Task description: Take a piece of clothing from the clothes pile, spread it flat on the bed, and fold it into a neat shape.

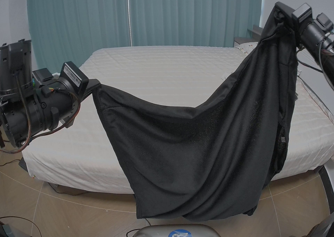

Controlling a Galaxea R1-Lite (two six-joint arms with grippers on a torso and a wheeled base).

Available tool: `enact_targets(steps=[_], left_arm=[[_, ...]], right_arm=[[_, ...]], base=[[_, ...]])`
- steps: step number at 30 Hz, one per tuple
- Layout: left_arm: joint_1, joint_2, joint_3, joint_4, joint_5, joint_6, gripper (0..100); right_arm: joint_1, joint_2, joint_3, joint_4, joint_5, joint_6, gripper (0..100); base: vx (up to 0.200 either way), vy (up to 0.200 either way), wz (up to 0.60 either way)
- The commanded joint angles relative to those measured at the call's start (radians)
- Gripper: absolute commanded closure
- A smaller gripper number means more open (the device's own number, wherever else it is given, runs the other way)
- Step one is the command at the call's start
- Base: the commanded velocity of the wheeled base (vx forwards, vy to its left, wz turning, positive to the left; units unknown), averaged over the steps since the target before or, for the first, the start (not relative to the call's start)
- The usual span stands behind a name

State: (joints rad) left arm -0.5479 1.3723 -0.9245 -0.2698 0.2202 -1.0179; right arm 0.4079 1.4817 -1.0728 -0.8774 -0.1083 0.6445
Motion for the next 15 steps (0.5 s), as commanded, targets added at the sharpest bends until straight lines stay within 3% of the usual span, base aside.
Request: enact_targets(steps=[1, 15], left_arm=[[0.026, 0.09, -0.037, 0.0, -0.012, -0.005, 100], [0.174, 0.304, -0.186, -0.002, -0.078, -0.004, 100]], right_arm=[[-0.015, 0.147, -0.026, -0.003, 0.013, 0.001, 100], [-0.049, 0.351, -0.078, -0.129, 0.002, -0.006, 100]], base=[[0.2, 0.0, 0.0], [0.2, 0.0, 0.0]])
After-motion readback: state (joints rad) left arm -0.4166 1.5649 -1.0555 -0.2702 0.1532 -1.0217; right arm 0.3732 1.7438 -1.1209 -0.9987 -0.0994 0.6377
